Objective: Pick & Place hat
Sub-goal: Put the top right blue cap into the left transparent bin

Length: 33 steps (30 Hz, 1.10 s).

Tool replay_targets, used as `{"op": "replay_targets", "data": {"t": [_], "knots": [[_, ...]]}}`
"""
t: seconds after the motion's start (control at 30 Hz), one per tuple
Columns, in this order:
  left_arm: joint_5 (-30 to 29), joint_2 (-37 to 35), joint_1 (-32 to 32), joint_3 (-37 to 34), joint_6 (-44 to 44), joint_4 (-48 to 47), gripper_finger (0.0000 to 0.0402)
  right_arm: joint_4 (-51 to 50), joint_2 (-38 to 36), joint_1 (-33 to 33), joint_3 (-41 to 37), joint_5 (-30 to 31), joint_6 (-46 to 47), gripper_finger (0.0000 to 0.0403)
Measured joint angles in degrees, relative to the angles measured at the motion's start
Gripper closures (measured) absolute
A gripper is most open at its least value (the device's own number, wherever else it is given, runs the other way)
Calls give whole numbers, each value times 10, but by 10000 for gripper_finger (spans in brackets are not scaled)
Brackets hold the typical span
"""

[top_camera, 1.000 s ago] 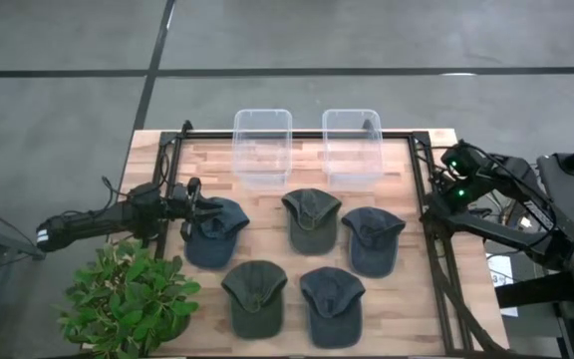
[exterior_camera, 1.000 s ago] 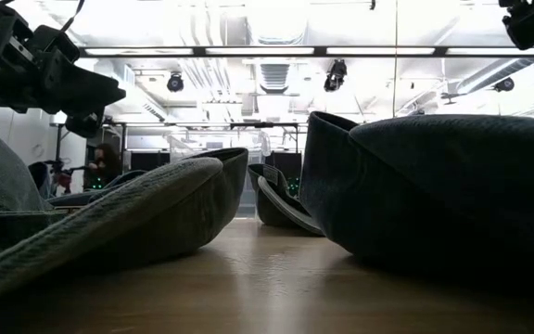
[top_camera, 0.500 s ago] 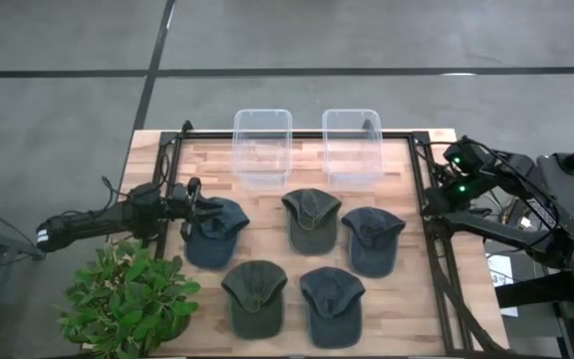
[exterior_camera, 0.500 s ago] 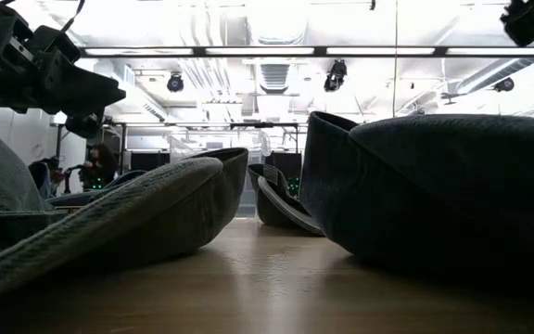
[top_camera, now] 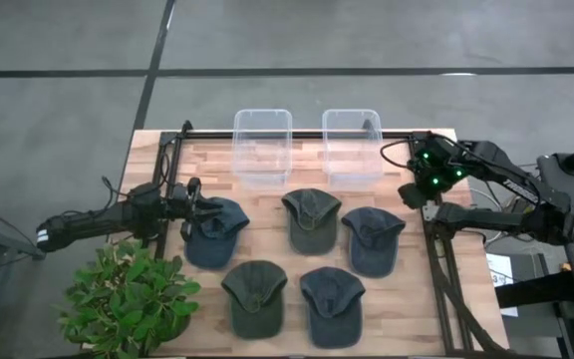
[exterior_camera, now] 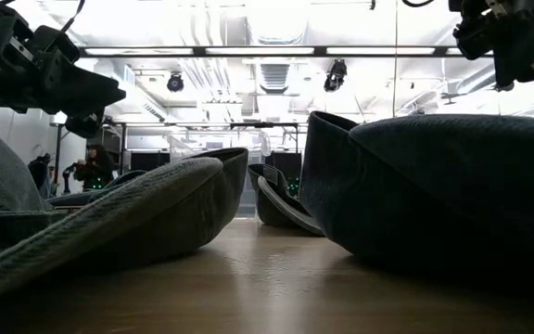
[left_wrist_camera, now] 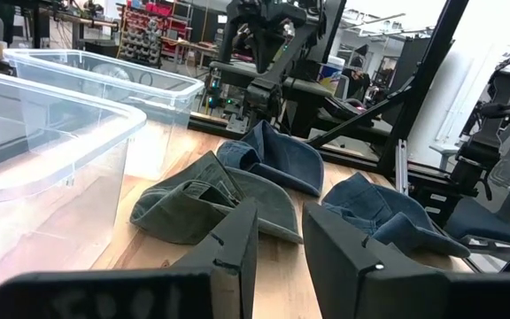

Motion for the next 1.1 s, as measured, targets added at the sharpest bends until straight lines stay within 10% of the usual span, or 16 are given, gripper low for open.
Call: {"op": "replay_targets", "data": {"t": [1.1], "knots": [[0, 0, 0, 0, 11, 0, 316, -21, 32, 0, -7, 10, -15, 380]]}}
